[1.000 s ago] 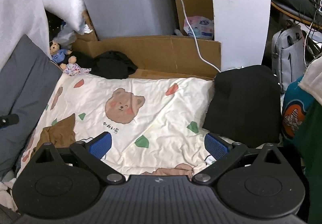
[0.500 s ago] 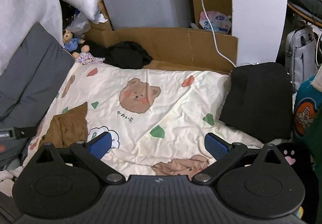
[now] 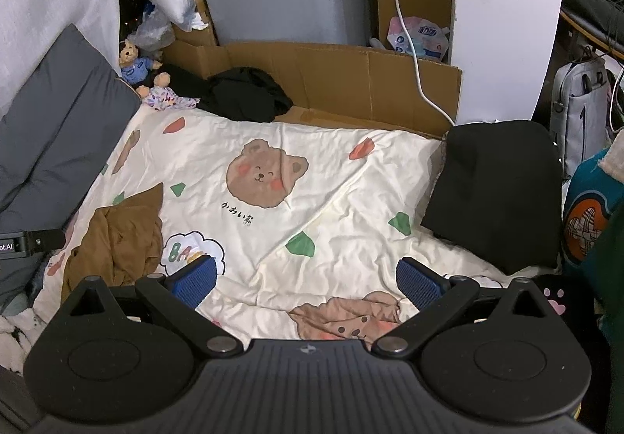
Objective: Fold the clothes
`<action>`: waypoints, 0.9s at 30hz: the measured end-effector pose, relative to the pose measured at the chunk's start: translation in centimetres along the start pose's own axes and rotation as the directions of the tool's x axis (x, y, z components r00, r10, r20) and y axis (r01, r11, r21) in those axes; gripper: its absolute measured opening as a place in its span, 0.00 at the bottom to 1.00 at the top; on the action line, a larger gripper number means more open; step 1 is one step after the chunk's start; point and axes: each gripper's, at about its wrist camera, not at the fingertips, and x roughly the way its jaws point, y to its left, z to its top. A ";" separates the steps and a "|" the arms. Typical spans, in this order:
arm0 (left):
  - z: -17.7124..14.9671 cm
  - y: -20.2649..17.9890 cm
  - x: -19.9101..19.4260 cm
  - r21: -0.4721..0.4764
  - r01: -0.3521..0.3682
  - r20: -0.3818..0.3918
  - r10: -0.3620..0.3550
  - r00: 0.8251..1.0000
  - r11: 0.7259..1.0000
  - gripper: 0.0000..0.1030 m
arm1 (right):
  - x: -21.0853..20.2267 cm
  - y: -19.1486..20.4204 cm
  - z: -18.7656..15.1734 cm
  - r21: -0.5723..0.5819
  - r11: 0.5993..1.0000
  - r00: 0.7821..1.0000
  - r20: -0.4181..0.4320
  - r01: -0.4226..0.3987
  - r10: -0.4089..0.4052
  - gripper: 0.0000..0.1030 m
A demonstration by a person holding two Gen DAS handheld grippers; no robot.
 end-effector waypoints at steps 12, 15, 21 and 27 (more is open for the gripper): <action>-1.8 -1.3 -3.7 -0.078 0.024 -0.001 -0.024 1.000 0.997 1.00 | 0.3 0.6 -0.1 -0.015 1.000 1.000 -0.020 -0.001 0.001 1.00; -0.8 -1.6 -4.0 -0.070 0.032 0.028 -0.030 0.999 0.997 1.00 | 0.3 0.8 -0.1 -0.022 1.000 1.000 -0.018 0.006 -0.006 1.00; -0.9 -1.7 -3.7 -0.061 0.013 0.018 -0.012 1.000 0.998 1.00 | 0.3 1.3 0.0 -0.032 0.999 1.000 -0.014 0.018 -0.018 1.00; -1.2 -2.2 -3.0 -0.039 -0.001 -0.004 0.001 1.000 0.999 1.00 | 0.2 1.6 0.2 -0.040 0.999 1.000 -0.009 0.027 -0.027 1.00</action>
